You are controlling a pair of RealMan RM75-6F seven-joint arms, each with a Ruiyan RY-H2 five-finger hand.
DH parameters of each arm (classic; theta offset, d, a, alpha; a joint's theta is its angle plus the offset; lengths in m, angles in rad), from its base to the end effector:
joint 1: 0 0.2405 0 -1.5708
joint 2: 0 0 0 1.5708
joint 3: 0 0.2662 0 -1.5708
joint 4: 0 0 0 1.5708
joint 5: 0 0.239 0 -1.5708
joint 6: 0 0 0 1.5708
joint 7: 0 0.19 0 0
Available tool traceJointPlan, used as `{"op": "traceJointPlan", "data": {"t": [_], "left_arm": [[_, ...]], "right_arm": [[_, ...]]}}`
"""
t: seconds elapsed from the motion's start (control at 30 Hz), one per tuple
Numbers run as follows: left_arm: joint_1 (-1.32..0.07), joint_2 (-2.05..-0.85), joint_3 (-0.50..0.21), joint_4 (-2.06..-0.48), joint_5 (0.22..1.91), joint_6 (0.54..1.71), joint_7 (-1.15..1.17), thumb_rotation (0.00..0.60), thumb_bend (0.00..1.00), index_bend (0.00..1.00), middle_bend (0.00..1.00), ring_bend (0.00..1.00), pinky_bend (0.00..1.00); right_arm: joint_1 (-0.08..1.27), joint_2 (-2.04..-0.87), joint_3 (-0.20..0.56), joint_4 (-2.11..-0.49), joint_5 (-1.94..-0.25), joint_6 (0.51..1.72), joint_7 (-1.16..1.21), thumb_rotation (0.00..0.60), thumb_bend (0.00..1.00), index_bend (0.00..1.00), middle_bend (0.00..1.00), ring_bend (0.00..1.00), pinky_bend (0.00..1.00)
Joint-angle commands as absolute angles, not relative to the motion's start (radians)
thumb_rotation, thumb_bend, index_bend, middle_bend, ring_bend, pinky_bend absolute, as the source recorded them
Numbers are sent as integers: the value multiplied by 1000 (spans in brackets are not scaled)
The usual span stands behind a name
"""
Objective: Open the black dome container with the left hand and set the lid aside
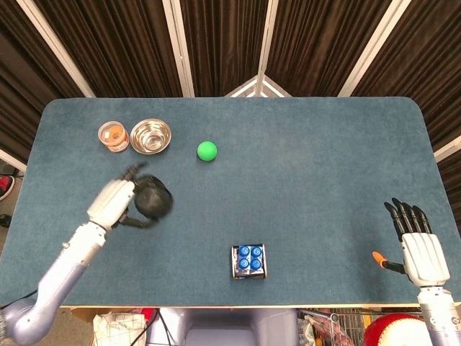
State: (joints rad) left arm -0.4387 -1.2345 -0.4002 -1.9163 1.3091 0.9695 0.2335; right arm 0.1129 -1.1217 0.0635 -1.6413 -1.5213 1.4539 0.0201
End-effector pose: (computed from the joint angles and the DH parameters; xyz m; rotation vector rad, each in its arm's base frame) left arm -0.1202 0.3566 0.0625 -1.7095 -1.0167 -1.2161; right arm -0.3144 -0.2416 0.1281 1.4151 -0.9311 0.9699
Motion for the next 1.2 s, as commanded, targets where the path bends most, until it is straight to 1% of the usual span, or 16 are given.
{"op": "traceJointPlan", "data": {"t": [0.03,0.1,0.17,0.23,0.27,0.33,0.37,0.47,0.53,0.6,0.7,0.8,0.83,0.97,1.07,1.2], "left_arm": [[-460,-1490,-274,-1536,1752,1402,721,600,367,449,420,0,0],[-458,-1497,-264,-1553,1739,1405,679,600,367,449,422,0,0],[-440,-1489,-248,-1667,1635,1361,559,600,367,450,425,0,0],[-416,-1447,-237,-1884,1441,1254,357,600,367,452,428,0,0],[-412,-1393,-247,-2023,1312,1172,227,600,367,454,430,0,0],[-422,-1287,-276,-2184,1134,1032,45,600,370,454,431,0,0],[-436,-1196,-314,-2266,1015,919,-101,600,374,454,431,0,0],[-462,-1029,-435,-2301,849,668,-414,600,382,454,430,0,0],[-465,-975,-478,-2260,841,569,-501,600,381,455,431,0,0],[-464,-951,-486,-2209,878,525,-511,600,381,456,432,0,0],[-462,-965,-439,-2135,991,581,-387,600,382,458,432,0,0],[-456,-1063,-352,-2033,1142,780,-128,600,382,461,433,0,0],[-451,-1122,-328,-1988,1196,884,-13,600,382,462,433,0,0],[-440,-1303,-273,-1822,1385,1156,314,600,382,462,433,0,0],[-443,-1386,-258,-1726,1467,1254,421,600,382,462,433,0,0],[-454,-1463,-250,-1622,1488,1298,478,600,382,462,425,0,0]], "right_arm": [[113,-1122,63,-1642,-1523,1455,20,600,185,31,0,0,0],[112,-1121,62,-1644,-1524,1457,20,600,185,31,0,0,0],[111,-1121,62,-1645,-1525,1459,20,600,185,31,0,0,0],[110,-1121,61,-1646,-1525,1460,19,600,185,31,0,0,0],[109,-1121,61,-1646,-1526,1461,18,600,185,31,0,0,0],[107,-1116,60,-1648,-1527,1465,22,600,185,31,0,0,0],[106,-1113,59,-1650,-1530,1465,23,600,185,31,0,0,0],[113,-1116,63,-1643,-1525,1456,26,600,185,32,0,0,0],[115,-1120,65,-1639,-1524,1454,27,600,185,32,0,0,0],[116,-1121,64,-1637,-1524,1453,27,600,185,31,0,0,0],[117,-1123,63,-1636,-1525,1452,23,600,185,31,0,0,0],[118,-1126,62,-1636,-1525,1449,17,600,185,32,0,0,0],[118,-1127,62,-1637,-1525,1449,15,600,185,32,0,0,0],[120,-1131,65,-1640,-1521,1447,7,600,185,31,0,0,0],[119,-1128,63,-1639,-1523,1448,11,600,185,31,0,0,0],[119,-1126,61,-1640,-1526,1447,16,600,185,32,0,0,0]]}}
